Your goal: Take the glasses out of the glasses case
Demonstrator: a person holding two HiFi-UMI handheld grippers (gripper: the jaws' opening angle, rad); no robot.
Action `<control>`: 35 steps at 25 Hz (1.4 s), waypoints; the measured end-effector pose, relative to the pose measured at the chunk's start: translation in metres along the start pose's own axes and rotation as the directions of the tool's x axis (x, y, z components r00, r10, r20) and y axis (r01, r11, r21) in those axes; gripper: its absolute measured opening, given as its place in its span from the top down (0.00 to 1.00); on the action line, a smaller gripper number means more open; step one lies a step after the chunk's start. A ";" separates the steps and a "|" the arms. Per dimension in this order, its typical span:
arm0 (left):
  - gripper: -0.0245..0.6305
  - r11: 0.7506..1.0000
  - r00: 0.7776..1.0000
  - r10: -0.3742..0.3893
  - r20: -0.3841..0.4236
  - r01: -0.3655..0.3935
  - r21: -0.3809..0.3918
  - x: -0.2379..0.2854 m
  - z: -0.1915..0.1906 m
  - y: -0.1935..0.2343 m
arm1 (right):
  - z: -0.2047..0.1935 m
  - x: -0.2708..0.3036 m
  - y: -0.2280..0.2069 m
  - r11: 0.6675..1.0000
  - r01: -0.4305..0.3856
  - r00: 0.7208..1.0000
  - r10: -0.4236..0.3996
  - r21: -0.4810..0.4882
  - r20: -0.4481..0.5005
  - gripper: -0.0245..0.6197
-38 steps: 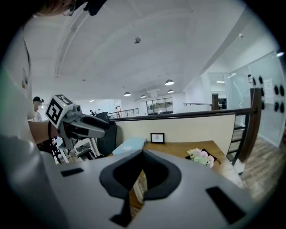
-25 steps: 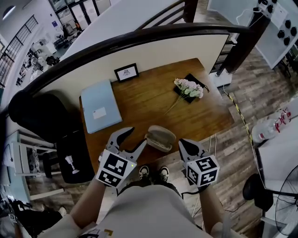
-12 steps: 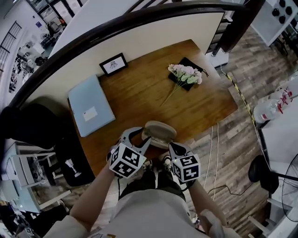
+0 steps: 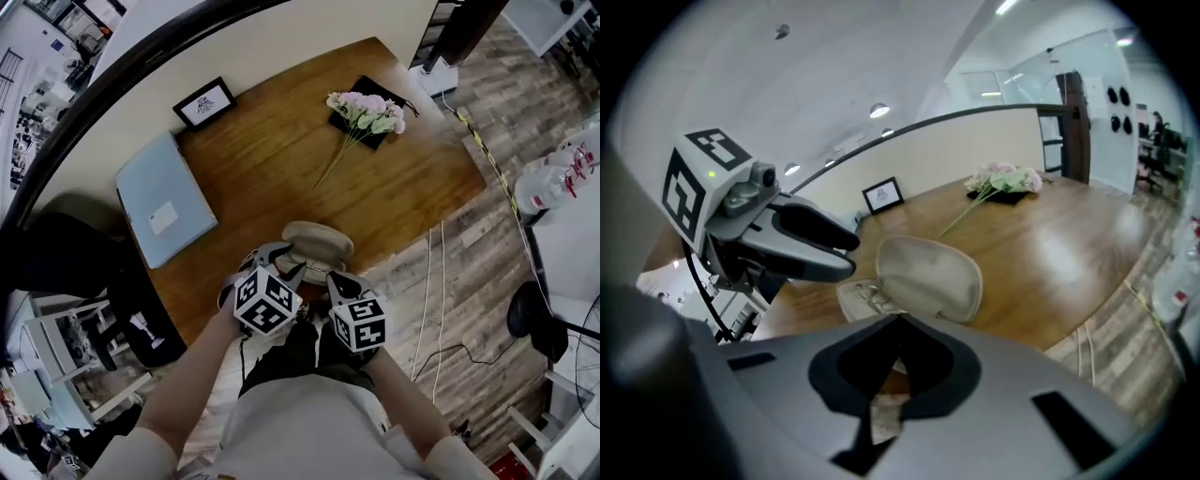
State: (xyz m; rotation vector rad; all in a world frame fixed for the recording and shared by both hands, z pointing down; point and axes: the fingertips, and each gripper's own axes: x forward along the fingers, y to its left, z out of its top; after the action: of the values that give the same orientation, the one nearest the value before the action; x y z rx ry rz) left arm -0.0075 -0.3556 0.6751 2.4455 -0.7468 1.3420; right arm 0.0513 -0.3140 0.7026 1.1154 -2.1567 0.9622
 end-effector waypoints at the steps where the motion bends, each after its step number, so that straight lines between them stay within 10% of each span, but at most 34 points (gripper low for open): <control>1: 0.70 1.000 1.000 -0.006 -0.016 0.006 0.017 0.005 -0.003 -0.002 | -0.006 0.002 0.001 1.000 -0.004 1.000 0.004 0.004 -0.017 0.95; 9: 0.70 0.931 0.988 -0.053 -0.147 0.102 0.349 0.041 -0.027 -0.040 | -0.037 0.005 0.004 0.997 -0.058 0.994 0.053 -0.051 -0.091 0.95; 24: 0.88 0.784 0.974 0.057 -0.221 0.093 0.614 0.067 -0.049 -0.062 | -0.047 0.000 0.008 0.995 -0.062 0.995 0.055 -0.074 -0.086 0.95; 35: 0.94 0.935 0.984 0.037 -0.174 0.027 0.355 0.026 -0.021 -0.047 | 0.008 -0.050 0.020 0.987 -0.159 0.987 0.158 0.005 0.024 0.95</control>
State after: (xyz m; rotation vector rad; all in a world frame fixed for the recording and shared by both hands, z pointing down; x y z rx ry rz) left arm 0.0148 -0.3148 0.7092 2.5354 -0.5004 1.8078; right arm 0.0593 -0.2879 0.6552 0.9736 -2.2902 1.0308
